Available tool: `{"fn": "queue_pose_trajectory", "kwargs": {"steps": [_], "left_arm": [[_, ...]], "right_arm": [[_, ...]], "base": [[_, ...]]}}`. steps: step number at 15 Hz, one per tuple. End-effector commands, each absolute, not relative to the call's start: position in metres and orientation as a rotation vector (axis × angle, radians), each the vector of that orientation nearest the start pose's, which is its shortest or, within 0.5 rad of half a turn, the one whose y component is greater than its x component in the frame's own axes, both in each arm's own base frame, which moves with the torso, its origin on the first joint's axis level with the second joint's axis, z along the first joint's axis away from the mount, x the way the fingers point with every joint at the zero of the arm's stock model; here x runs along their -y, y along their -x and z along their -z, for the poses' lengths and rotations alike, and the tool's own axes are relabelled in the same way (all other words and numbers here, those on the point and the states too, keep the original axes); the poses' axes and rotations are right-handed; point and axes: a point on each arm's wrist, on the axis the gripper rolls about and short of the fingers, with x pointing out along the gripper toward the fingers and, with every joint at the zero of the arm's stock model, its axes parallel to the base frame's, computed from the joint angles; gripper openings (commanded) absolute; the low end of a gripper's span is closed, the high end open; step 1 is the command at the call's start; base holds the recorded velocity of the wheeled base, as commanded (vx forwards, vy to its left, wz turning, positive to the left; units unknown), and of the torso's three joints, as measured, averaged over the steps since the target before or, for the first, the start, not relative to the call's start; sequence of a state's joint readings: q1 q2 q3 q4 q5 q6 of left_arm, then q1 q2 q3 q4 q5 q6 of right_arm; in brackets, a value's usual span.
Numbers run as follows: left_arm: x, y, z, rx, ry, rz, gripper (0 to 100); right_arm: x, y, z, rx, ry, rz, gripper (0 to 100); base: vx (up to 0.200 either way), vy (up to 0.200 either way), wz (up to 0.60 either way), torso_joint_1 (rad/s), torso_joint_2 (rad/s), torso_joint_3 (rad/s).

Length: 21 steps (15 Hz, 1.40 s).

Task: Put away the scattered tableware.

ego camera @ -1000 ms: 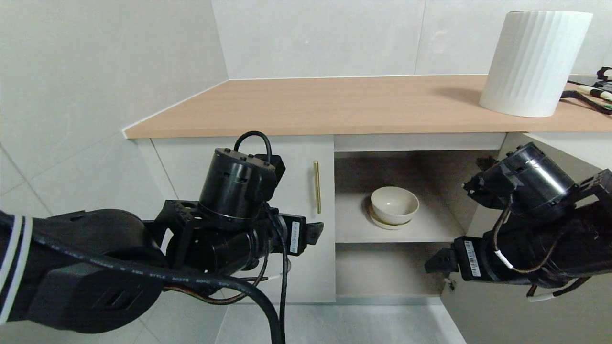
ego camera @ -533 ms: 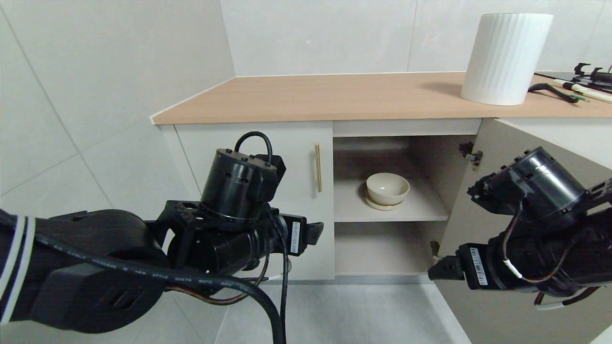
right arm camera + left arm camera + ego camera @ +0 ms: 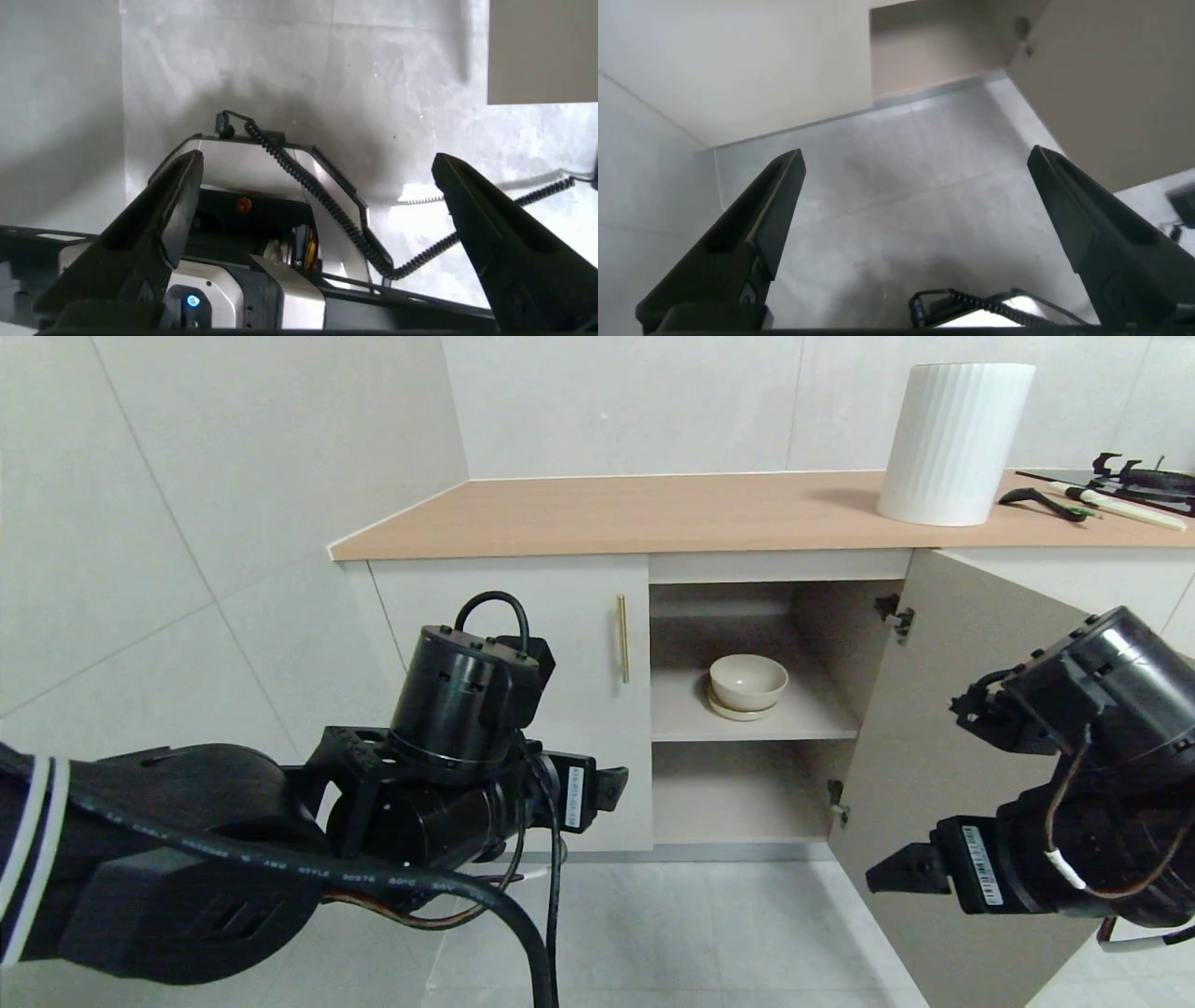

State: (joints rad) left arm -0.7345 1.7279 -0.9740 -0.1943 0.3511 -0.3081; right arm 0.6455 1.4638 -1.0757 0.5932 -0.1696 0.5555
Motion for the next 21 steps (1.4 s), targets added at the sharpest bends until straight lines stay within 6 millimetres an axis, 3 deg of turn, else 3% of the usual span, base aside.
{"fn": "queue_pose_trajectory", "kwargs": {"steps": [1, 3, 9, 19, 21], "left_arm": [[0.203, -0.236, -0.178, -0.530, 0.008, 0.294, 100], [0.203, -0.236, -0.179, -0.527, 0.007, 0.287, 100], [0.204, -0.237, -0.178, -0.525, 0.001, 0.274, 100], [0.204, -0.237, -0.176, -0.530, -0.008, 0.274, 100], [0.204, -0.237, -0.176, -0.529, -0.007, 0.274, 100]], "right_arm": [[-0.118, -0.163, -0.233, -0.936, -0.135, -0.197, 100], [-0.108, -0.149, -0.246, -0.930, -0.121, -0.195, 100], [-0.104, -0.146, -0.247, -0.916, -0.081, -0.158, 100], [-0.088, -0.126, -0.269, -0.920, -0.063, -0.129, 100], [-0.085, -0.123, -0.273, -0.939, -0.050, -0.123, 100]], "base": [[0.000, 0.000, 0.00, 0.000, 0.00, 0.000], [0.000, 0.000, 0.00, 0.000, 0.00, 0.000], [0.000, 0.000, 0.00, 0.000, 0.00, 0.000], [0.000, -0.200, 0.00, 0.003, 0.00, 0.002], [0.000, 0.000, 0.00, 0.000, 0.00, 0.000]]}}
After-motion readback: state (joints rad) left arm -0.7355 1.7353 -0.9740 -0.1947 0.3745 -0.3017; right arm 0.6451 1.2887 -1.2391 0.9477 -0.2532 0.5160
